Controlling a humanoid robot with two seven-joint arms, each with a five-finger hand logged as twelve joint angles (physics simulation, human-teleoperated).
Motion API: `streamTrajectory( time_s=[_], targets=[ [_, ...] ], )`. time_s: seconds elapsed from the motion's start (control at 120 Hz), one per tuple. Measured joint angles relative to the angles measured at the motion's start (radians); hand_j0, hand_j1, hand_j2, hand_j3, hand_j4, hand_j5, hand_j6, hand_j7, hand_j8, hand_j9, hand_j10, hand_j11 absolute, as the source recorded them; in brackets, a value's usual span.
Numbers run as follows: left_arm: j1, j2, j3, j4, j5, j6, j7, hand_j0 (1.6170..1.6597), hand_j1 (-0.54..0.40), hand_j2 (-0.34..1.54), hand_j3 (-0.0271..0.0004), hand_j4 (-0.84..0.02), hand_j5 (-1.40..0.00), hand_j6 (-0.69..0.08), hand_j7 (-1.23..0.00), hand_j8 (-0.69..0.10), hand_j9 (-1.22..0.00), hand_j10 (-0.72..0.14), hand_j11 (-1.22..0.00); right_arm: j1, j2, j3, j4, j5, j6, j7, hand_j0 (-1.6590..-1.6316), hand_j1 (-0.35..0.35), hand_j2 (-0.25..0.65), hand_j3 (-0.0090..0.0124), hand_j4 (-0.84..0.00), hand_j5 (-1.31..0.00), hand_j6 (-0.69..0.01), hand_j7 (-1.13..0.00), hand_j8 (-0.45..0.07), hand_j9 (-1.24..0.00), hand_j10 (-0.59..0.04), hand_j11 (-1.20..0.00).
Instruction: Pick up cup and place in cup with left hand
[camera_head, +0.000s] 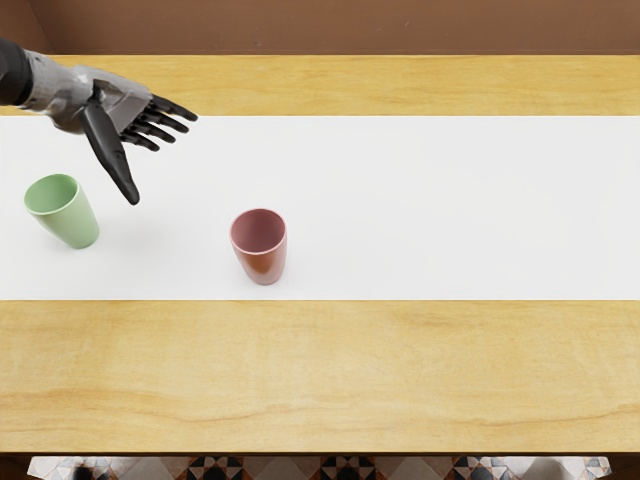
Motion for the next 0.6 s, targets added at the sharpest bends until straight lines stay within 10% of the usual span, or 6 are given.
streamTrajectory(
  time_s=[0.525, 0.6],
  targets=[
    [-0.02, -0.148, -0.004, 0.054, 0.032, 0.0, 0.022, 1.6581, 0.33, 0.0, 0.0, -0.016, -0.02, -0.016, -0.02, -0.016, -0.02, -0.016, -0.02, 0.017, 0.0, 0.0, -0.006, 0.005, -0.003, 0.0, -1.6581, -0.329, -0.004, 0.0, -0.017, -0.02, -0.016, -0.02, -0.017, -0.02, -0.017, -0.02],
    [-0.018, -0.194, -0.038, -0.015, 0.016, 0.127, 0.024, 1.6581, 0.332, 0.0, 0.0, -0.015, -0.02, -0.015, -0.02, -0.015, -0.02, -0.014, -0.02, 0.017, 0.0, 0.0, -0.006, 0.005, -0.003, 0.0, -1.6581, -0.329, -0.004, 0.0, -0.017, -0.02, -0.016, -0.02, -0.017, -0.02, -0.017, -0.02]
  ],
)
